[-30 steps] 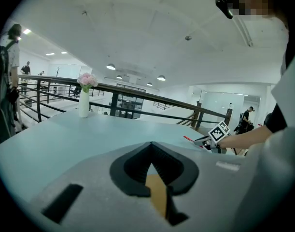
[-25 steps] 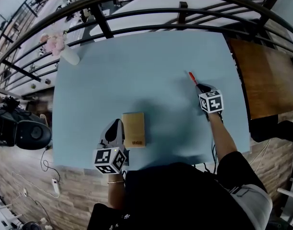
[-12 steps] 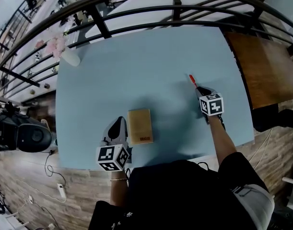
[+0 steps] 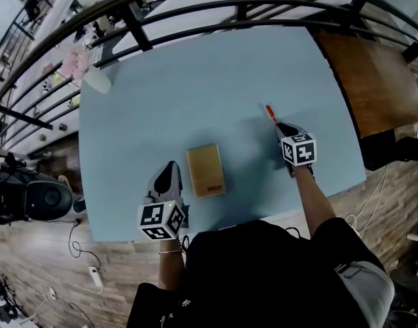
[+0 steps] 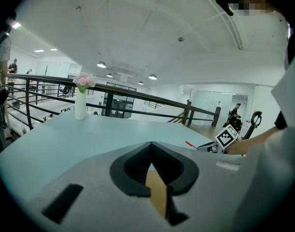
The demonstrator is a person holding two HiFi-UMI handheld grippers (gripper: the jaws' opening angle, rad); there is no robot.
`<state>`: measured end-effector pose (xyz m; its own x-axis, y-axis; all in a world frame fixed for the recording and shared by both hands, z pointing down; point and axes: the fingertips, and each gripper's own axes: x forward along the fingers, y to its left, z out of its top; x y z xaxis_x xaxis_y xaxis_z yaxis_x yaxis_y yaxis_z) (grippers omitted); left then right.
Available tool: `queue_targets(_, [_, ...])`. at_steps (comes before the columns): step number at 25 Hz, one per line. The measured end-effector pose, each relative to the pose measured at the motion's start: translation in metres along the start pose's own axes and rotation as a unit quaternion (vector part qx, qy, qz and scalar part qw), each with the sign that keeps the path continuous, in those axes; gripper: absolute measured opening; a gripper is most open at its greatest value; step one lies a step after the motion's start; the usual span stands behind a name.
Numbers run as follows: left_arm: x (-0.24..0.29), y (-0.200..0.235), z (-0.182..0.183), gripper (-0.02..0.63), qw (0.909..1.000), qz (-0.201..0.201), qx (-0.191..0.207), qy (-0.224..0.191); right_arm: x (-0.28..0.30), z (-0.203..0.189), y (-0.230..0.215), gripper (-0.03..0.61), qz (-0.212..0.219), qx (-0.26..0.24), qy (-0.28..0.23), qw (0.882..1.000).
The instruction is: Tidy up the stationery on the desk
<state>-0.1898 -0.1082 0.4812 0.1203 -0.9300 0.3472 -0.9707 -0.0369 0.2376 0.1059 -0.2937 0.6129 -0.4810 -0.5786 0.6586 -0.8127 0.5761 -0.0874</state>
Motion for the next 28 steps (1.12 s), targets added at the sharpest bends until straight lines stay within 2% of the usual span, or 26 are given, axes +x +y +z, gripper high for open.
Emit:
queue_targets(13, [-0.015,0.018,-0.005,-0.003,0.9992,-0.037,0.010,0.005,-0.023,-0.025,0.053,0.051,-0.014,0.059,-0.014,0.998])
queue_targets(28, [-0.017,0.033,-0.010,-0.003,0.9974,-0.067,0.023,0.015,-0.033,-0.047,0.109,0.051,-0.012,0.118,-0.019,0.993])
